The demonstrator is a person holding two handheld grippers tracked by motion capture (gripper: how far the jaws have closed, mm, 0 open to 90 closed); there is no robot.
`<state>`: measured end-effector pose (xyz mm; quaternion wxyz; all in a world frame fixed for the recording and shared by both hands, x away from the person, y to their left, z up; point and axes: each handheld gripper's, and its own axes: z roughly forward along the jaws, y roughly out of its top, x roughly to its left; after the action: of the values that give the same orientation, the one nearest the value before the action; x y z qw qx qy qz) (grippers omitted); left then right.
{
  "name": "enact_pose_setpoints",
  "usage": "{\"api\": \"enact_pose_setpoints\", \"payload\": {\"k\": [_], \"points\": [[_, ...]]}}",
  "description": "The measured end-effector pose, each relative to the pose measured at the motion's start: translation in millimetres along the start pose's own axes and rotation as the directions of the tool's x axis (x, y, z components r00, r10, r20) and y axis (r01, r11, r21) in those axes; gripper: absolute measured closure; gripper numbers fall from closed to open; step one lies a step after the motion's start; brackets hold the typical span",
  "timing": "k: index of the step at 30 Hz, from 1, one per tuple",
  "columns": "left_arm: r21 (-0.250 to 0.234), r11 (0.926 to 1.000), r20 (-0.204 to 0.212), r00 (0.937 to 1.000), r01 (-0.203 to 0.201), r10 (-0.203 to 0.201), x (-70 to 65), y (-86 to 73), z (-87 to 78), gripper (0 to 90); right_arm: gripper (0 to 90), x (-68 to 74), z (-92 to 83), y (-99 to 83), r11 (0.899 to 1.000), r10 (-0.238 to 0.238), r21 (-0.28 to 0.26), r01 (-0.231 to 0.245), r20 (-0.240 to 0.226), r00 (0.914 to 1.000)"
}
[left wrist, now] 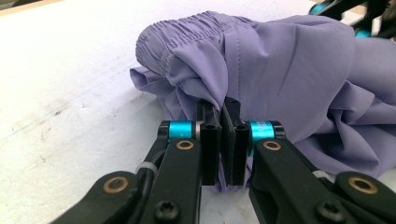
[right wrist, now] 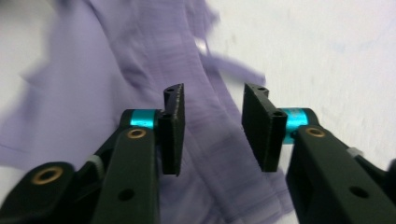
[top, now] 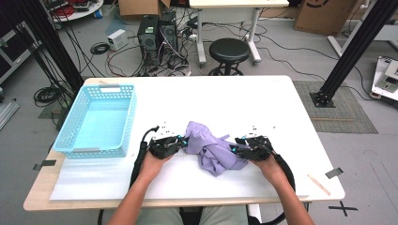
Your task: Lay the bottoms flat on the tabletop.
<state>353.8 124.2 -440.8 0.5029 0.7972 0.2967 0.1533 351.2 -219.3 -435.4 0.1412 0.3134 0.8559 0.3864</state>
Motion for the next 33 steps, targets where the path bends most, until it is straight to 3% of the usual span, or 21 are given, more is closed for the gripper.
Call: {"api": "enact_pose_setpoints", "payload": {"k": [2, 5, 8, 14, 15, 17, 18, 21, 23, 26, 29, 33], "points": [[-0.004, 1.0000, -0.002, 1.0000, -0.003, 0.003, -0.8, 0.2, 0.0, 87.0, 51.1, 1.3, 8.1, -2.5, 0.999, 0.003, 0.042, -0.003, -0.001, 1.0000], [-0.011, 0.9999, -0.015, 0.9998, -0.010, 0.009, -0.3, 0.7, -0.8, 87.5, 51.7, 0.3, 10.2, -3.8, 0.999, 0.022, 0.041, -0.022, -0.001, 0.9998], [-0.018, 0.9998, -0.036, 0.9994, -0.004, 0.004, 0.5, 1.1, -2.8, 87.8, 58.0, -1.3, 11.6, -3.8, 0.998, 0.033, 0.056, -0.032, -0.020, 0.9993], [-0.043, 0.9990, -0.070, 0.9974, 0.010, -0.013, 5.5, 2.5, -7.5, 88.3, 72.9, 1.6, 11.3, 1.9, 0.996, -0.001, 0.092, 0.004, -0.040, 0.9992], [-0.046, 0.9989, -0.074, 0.9971, 0.012, -0.016, 5.7, 2.8, -7.9, 88.3, 72.1, 1.5, 11.2, 2.8, 0.995, -0.005, 0.098, 0.009, -0.042, 0.9991], [-0.045, 0.9990, -0.082, 0.9966, 0.003, -0.007, 7.4, 3.9, -9.1, 88.3, 60.2, 1.1, 10.5, 4.3, 0.995, -0.009, 0.095, 0.010, -0.018, 0.9998], [-0.048, 0.9988, -0.089, 0.9960, 0.004, -0.008, 8.3, 4.4, -9.6, 88.3, 58.5, -0.1, 9.5, 4.6, 0.996, -0.004, 0.089, 0.005, -0.008, 1.0000], [-0.061, 0.9979, -0.095, 0.9950, 0.023, -0.029, 12.7, 6.7, -11.2, 88.3, 65.5, -0.6, 10.6, 3.6, 0.995, 0.002, 0.102, 0.001, -0.023, 0.9997], [-0.059, 0.9978, -0.097, 0.9947, 0.028, -0.034, 13.2, 6.3, -10.3, 88.3, 79.5, 0.1, 11.2, 4.5, 0.994, 0.007, 0.109, 0.000, -0.061, 0.9981], [-0.054, 0.9983, -0.101, 0.9945, 0.022, -0.027, 13.6, 5.7, -10.1, 88.2, 84.5, 2.8, 11.3, 9.3, 0.993, -0.029, 0.116, 0.036, -0.065, 0.9975], [-0.074, 0.9966, -0.094, 0.9946, 0.037, -0.044, 15.0, 5.8, -9.3, 88.0, 85.0, 0.3, 6.1, 19.2, 0.995, -0.058, 0.079, 0.061, -0.039, 0.9975], [-0.090, 0.9943, -0.093, 0.9935, 0.057, -0.065, 17.3, 5.1, -6.2, 86.7, 85.0, -17.5, -2.8, 38.8, 0.999, -0.035, -0.001, 0.035, 0.045, 0.9984]]}}
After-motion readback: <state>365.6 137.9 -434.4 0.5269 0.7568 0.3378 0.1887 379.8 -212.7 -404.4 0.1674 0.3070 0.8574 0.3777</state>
